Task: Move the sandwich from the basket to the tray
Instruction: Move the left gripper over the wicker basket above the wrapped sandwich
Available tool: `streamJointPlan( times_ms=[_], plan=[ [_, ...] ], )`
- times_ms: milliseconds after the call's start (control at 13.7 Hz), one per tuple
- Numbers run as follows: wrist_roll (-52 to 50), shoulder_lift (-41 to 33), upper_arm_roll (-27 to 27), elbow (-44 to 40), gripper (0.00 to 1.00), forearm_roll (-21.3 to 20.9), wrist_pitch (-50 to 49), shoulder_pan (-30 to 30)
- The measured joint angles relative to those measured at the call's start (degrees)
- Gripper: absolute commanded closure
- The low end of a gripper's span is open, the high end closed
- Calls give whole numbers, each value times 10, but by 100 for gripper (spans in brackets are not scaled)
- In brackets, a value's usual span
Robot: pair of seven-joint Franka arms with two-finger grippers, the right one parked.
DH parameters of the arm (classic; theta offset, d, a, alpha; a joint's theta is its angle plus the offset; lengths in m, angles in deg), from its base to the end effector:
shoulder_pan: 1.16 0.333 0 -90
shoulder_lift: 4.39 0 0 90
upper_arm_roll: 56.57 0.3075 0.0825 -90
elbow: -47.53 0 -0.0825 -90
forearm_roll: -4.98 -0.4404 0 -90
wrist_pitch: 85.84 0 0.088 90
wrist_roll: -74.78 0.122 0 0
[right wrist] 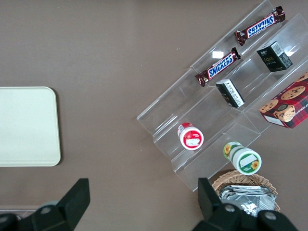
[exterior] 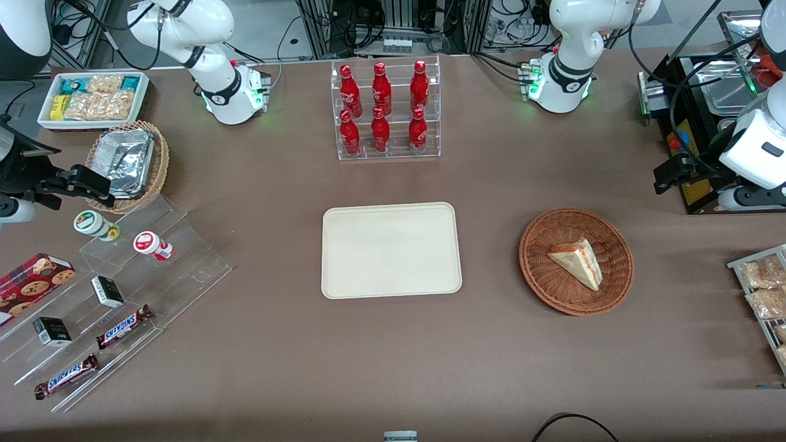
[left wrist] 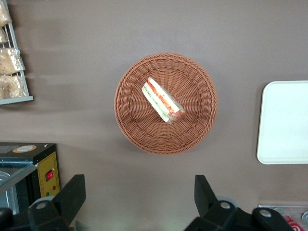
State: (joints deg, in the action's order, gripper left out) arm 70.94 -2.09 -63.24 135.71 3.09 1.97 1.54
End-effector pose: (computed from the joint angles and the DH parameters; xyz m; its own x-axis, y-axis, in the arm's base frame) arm 0.6169 -0.0374 0.5900 0.9990 -0.0011 -0.0443 -0.0025 -0.9995 -0.0314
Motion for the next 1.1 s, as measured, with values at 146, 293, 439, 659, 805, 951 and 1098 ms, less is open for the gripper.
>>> streamJointPlan(
  times_ms=[146,293,439,659,805,951,1098],
  plan=[
    [12,0,0,0,0,0,-4,0],
    [13,0,0,0,0,0,-5,1],
    [13,2,0,0,0,0,-5,1],
    [13,19,0,7,0,0,6,1],
    [12,33,0,34,0,0,46,1],
    [7,42,0,76,0,0,97,1],
    [-19,52,0,107,0,0,134,0]
  ],
)
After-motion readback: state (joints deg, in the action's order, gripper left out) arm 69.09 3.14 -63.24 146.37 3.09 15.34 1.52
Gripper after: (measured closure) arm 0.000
